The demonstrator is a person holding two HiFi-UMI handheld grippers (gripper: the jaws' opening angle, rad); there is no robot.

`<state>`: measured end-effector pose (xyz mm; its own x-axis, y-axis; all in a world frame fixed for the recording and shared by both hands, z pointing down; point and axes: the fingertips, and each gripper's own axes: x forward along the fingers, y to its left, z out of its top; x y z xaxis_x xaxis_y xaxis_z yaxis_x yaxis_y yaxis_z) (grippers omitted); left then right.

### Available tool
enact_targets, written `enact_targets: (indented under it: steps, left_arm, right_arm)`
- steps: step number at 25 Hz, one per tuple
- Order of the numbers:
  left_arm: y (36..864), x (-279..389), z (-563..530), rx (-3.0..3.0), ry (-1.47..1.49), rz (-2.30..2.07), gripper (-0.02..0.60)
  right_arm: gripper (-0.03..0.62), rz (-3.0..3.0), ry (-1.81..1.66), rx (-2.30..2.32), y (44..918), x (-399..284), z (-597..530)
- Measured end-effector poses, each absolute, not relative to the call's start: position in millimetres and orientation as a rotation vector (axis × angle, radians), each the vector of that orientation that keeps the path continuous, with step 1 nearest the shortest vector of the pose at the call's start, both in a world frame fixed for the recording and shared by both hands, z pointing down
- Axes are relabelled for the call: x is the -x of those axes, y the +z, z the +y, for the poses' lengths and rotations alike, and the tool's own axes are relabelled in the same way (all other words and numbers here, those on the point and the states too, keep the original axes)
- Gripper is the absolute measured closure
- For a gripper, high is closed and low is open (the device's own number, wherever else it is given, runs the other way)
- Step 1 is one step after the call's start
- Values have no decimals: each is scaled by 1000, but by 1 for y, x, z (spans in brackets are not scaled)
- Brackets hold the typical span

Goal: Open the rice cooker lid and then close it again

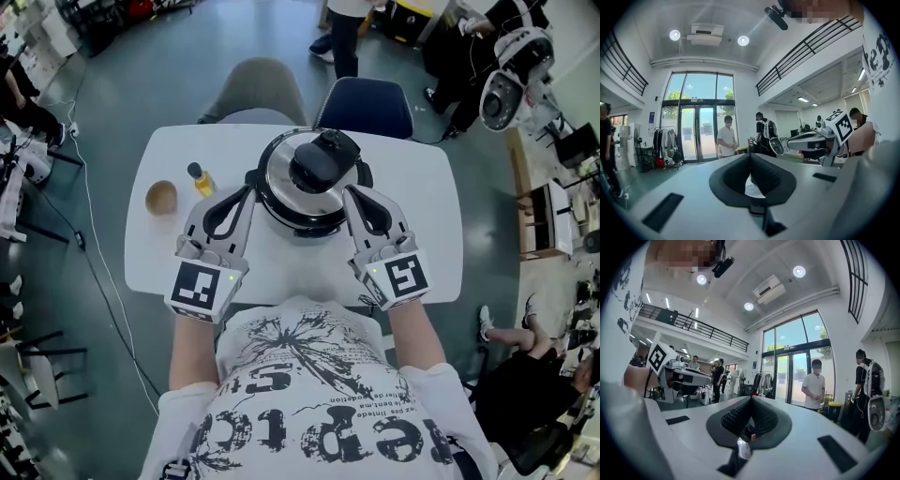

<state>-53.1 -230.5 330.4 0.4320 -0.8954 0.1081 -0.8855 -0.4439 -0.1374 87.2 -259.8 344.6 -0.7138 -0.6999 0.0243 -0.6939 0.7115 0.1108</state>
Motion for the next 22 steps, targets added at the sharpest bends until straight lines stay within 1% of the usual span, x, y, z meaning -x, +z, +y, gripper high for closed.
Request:
enact_targets:
  steps: [12, 22]
  left_arm:
    - [337, 64, -231, 2605, -273, 1648, 568]
    - [337, 60, -229, 2629, -287, 1621, 568]
  right_arm:
    - [582, -2842, -116, -1168, 349, -80, -262]
    - [582, -2827, -106, -1222, 348, -84, -260]
